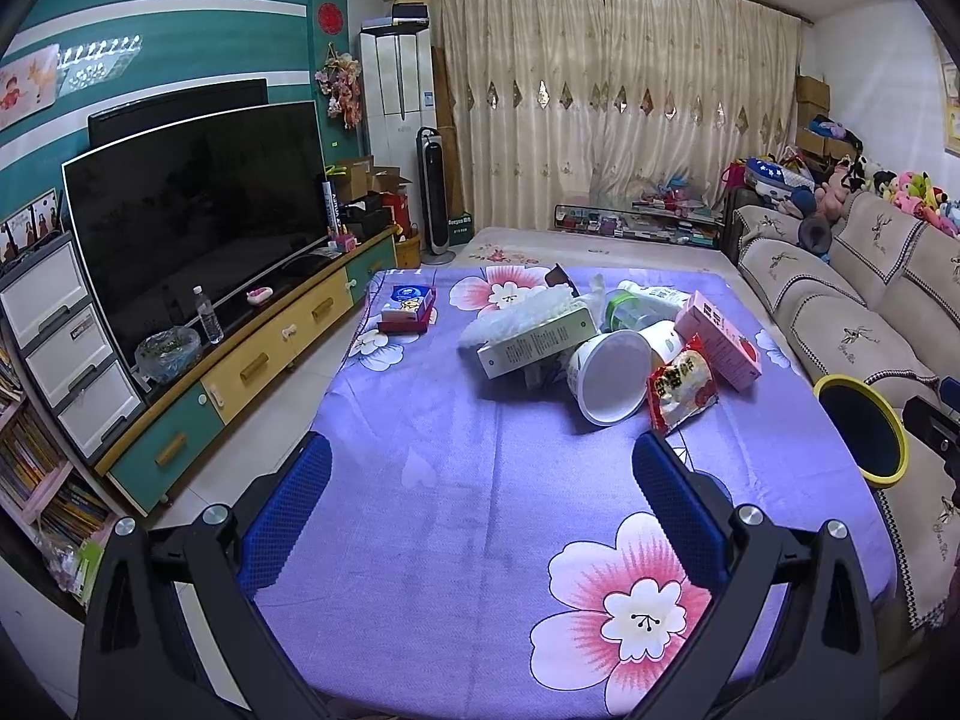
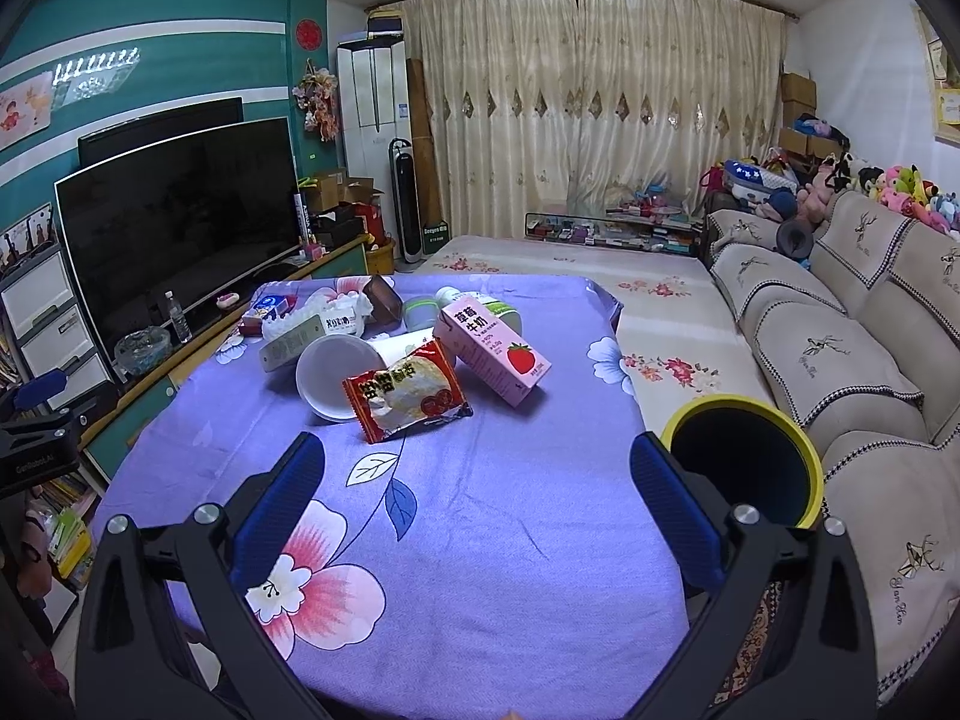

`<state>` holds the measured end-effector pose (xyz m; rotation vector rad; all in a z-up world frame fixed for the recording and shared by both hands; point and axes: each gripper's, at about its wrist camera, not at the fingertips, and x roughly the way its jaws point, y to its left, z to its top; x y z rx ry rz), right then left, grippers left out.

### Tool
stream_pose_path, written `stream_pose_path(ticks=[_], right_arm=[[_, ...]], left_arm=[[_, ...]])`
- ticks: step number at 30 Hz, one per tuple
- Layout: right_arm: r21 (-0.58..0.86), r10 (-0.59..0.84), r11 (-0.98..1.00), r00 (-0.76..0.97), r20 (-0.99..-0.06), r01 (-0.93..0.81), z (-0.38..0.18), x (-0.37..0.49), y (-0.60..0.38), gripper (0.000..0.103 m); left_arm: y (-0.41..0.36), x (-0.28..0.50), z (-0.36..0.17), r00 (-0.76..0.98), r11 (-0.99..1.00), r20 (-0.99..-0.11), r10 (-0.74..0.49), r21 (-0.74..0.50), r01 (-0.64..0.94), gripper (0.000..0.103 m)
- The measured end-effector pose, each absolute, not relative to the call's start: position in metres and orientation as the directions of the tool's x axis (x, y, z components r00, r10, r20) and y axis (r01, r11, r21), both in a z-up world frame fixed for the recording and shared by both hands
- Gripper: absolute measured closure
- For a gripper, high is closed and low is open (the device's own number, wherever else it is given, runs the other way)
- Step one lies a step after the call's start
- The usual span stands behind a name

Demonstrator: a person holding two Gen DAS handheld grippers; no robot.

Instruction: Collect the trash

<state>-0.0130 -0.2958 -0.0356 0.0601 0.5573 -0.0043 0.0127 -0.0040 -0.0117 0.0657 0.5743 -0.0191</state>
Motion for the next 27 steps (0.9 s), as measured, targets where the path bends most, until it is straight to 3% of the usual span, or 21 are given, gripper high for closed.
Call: stream_pose_path(ticks=[27], right_arm=[[0.056, 0.012, 0.998, 0.846, -0.533, 0.021, -0.0356, -0.0123, -0.2964, 0.006]], left_arm=[[-0.0062, 0.0145, -0.0133, 0.837, 0.998, -0.547, -0.002, 0.055, 0.038, 0.004]])
